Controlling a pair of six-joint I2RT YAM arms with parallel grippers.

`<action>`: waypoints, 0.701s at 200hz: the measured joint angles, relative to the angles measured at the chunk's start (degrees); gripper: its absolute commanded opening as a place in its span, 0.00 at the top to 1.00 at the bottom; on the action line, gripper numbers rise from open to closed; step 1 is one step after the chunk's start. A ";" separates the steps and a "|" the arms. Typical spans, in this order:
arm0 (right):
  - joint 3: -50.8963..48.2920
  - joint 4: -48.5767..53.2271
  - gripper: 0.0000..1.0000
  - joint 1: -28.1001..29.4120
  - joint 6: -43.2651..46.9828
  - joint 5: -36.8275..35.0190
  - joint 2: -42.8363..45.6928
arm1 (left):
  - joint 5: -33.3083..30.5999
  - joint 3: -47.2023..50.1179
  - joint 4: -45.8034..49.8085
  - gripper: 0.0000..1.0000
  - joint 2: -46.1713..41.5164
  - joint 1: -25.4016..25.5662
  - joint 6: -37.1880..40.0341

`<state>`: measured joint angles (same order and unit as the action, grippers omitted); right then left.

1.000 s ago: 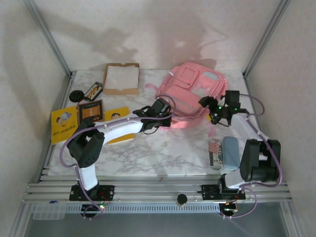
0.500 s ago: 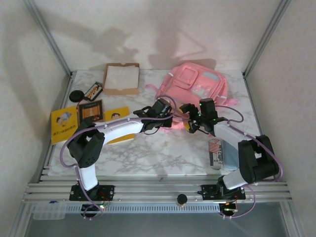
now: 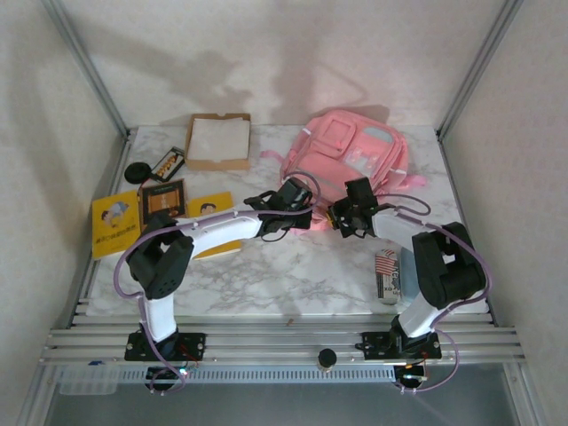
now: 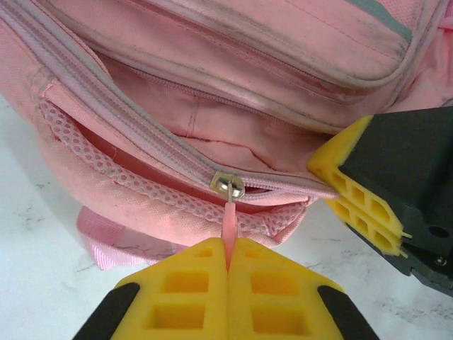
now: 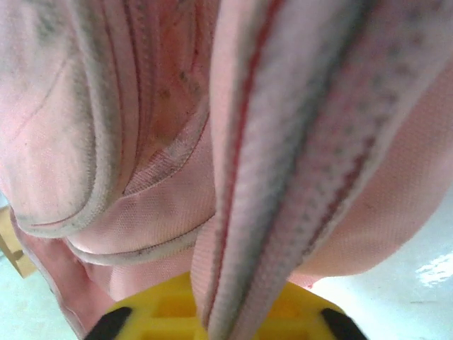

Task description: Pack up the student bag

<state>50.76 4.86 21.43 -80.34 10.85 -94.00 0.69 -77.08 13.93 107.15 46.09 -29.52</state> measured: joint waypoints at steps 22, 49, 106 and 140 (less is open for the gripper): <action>2.32 3.61 1.00 -0.20 4.94 -0.81 0.22 | -1.64 -0.98 1.33 1.00 0.07 0.20 0.04; 2.40 6.32 1.00 -2.56 11.37 -0.33 2.99 | -3.76 -1.25 2.51 1.00 0.07 0.17 0.68; 4.24 13.60 1.00 -14.49 27.82 7.58 4.94 | -4.31 0.70 0.90 1.00 -1.40 -1.70 3.50; 8.26 17.29 1.00 -19.98 35.56 10.67 4.59 | -3.21 2.38 -1.68 1.00 -1.97 -5.68 5.70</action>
<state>59.02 22.15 1.45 -44.77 21.52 -89.41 -2.52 -74.70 12.25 105.19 40.40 -23.81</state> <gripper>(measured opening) 0.075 0.058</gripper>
